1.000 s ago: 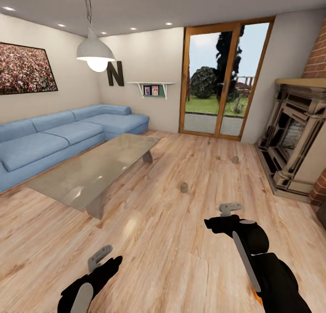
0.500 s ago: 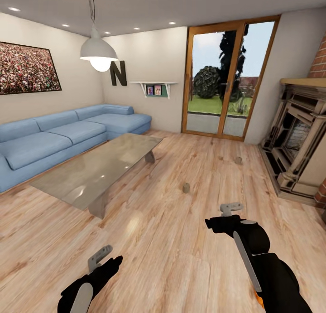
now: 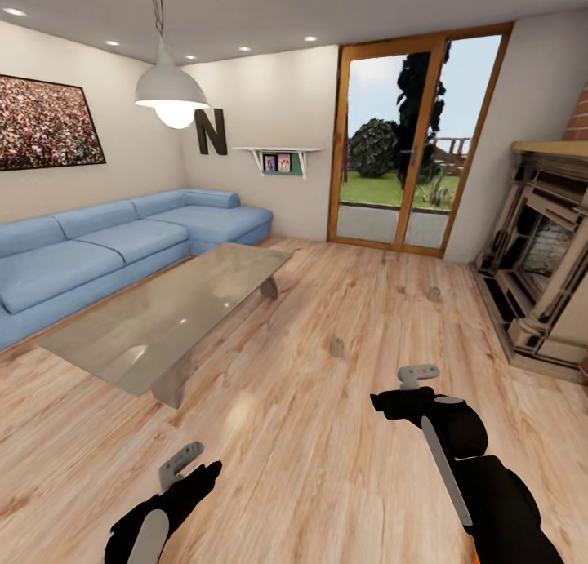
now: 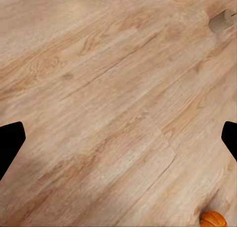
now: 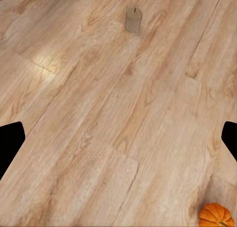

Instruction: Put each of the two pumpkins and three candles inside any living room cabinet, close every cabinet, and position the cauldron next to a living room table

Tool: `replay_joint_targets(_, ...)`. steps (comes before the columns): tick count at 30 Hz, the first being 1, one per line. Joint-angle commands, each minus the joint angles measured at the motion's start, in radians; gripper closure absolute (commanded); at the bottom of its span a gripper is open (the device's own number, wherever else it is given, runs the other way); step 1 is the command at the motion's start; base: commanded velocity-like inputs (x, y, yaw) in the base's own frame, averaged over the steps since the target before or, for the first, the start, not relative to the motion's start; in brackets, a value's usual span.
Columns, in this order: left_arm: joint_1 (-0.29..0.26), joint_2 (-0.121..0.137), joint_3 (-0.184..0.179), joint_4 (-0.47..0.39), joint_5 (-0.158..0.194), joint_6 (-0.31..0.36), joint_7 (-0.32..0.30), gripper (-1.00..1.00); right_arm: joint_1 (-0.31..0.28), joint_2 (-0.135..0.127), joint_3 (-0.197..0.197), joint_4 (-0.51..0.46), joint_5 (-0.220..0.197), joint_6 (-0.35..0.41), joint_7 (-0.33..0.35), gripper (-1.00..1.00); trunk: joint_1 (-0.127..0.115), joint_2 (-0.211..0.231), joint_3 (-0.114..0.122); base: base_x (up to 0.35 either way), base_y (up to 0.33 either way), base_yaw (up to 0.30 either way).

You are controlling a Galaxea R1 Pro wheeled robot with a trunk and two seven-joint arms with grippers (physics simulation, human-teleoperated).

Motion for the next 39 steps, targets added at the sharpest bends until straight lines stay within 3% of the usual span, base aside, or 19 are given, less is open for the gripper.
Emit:
replay_joint_targets(1,-0.001,-0.001,0.001,-0.002,0.01,0.003,0.007,-1.0,-0.001,-0.001,0.001,-0.001,0.001,0.005,0.001,-1.0,0.0,-0.001,-0.001,0.168,-0.038,0.0)
replay_joint_targets(20,-0.001,-0.001,0.006,-0.002,0.012,0.004,0.003,-1.0,0.0,-0.001,0.001,-0.001,0.001,0.005,0.001,-1.0,0.0,-0.001,-0.001,0.043,-0.022,0.0)
replay_joint_targets(39,-0.001,-0.001,0.006,-0.002,0.012,0.004,0.003,-1.0,-0.001,-0.001,0.001,-0.001,0.002,0.006,0.001,-1.0,0.0,-0.001,-0.001,0.306,0.0,0.0)
